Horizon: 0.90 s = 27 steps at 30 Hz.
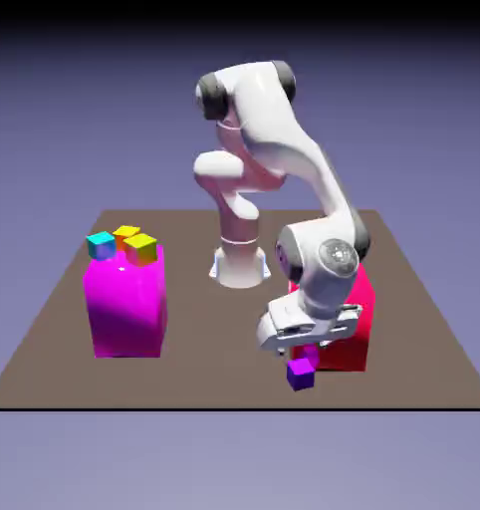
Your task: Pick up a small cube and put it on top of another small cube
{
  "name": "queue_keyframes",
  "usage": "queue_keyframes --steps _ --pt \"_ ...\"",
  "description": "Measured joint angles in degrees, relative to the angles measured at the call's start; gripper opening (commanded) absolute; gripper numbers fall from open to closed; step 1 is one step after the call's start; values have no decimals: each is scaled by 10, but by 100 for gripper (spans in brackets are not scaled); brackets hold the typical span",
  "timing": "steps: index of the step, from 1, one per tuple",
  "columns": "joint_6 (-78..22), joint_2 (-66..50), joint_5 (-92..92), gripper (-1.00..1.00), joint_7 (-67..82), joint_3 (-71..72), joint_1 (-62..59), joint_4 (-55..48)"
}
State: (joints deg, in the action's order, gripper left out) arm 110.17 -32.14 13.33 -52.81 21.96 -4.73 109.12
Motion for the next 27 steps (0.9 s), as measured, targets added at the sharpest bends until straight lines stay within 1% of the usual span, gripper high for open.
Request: queue_keyframes --steps 3,4,7,8,10,14,27 --pt "-56 -57 12 0 -9 19 -5 -46" --pt "-56 -57 12 0 -9 19 -5 -46" --pt "19 -90 31 0 -21 5 -4 -1" --pt "29 -94 34 -100 -22 3 -4 5" --pt "29 -94 34 -100 -22 3 -4 5" --pt "-61 -46 4 -100 -13 7 -8 -42" --pt "-178 192 -134 -100 -97 -263 -77 38"
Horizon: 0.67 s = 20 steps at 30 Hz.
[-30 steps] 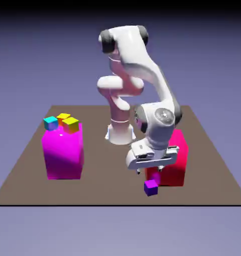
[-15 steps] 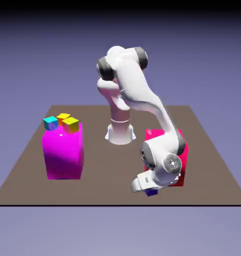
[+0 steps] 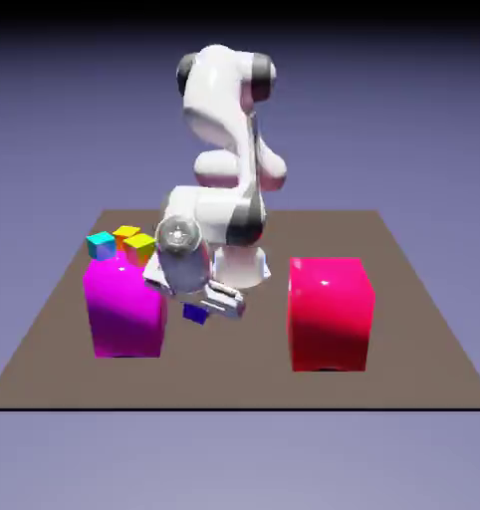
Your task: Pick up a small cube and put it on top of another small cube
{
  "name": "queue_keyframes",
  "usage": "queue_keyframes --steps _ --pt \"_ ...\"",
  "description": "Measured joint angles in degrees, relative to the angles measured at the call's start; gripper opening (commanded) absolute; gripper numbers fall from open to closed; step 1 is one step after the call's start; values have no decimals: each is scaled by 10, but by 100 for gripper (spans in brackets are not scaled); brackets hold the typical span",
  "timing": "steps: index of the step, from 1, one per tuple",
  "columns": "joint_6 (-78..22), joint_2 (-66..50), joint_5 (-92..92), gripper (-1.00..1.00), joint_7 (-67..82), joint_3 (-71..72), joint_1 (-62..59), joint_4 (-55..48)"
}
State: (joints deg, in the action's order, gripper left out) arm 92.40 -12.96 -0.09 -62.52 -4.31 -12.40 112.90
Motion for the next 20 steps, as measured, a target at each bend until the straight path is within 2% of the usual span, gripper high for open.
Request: queue_keyframes --steps 11,17,18,20 --pt "-96 196 -114 -100 -69 -222 -60 66" --pt "-2 209 -116 -100 -66 -213 -52 169" --pt "1 209 -116 100 -66 -213 -52 173" --pt "1 209 -115 100 -66 -213 -52 173"
